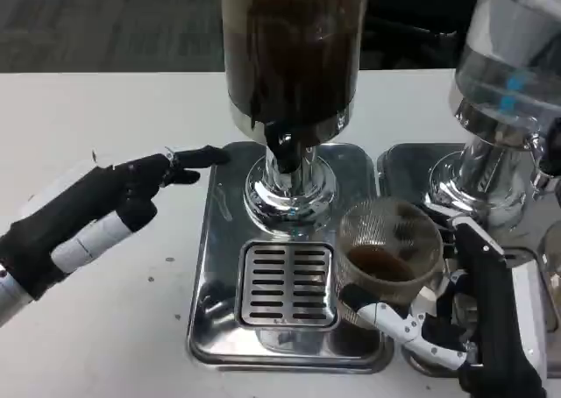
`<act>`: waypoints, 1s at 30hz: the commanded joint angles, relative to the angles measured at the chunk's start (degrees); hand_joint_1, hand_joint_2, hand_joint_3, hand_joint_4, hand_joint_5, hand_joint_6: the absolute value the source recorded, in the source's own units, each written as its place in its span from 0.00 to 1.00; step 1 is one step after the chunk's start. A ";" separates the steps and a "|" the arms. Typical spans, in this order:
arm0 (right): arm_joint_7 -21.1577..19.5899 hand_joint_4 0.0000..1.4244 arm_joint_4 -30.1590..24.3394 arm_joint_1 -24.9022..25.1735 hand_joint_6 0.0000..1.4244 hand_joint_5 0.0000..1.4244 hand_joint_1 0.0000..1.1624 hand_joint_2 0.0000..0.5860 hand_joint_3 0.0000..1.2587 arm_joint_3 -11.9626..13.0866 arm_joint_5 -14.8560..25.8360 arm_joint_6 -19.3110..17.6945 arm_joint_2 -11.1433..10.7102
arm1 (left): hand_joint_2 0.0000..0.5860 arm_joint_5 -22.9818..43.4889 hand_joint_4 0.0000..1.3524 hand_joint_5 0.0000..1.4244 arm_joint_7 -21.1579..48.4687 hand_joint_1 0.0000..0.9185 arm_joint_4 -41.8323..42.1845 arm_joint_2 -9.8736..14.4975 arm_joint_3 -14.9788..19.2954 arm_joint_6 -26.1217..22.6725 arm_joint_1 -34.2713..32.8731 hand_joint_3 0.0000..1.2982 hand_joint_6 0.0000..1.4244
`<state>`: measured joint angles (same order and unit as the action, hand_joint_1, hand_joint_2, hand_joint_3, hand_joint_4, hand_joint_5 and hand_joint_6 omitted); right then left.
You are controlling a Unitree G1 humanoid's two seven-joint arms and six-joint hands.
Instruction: Grasp the cup under the faucet to collect the drink, then remove the cup.
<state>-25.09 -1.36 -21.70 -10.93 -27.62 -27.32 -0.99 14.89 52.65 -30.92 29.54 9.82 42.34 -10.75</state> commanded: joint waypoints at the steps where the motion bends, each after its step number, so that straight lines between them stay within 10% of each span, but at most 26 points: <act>1: 0.97 0.62 -4.13 -1.38 0.94 0.74 0.89 0.18 0.67 1.03 1.12 -0.50 -0.23 | 0.09 -1.01 0.00 0.00 -1.88 0.00 3.74 1.42 0.67 5.06 2.48 0.14 0.06; 30: 7.49 0.68 -17.21 -10.25 0.96 0.78 0.92 0.20 0.73 3.16 4.09 -0.78 -0.53 | 0.05 1.10 0.00 0.00 -1.87 0.00 14.66 9.73 -5.01 18.78 10.59 0.07 0.00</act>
<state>-17.60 -15.40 -31.44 -8.14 -24.85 -26.96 -1.92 15.44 49.88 -16.94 38.01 5.97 59.75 -1.13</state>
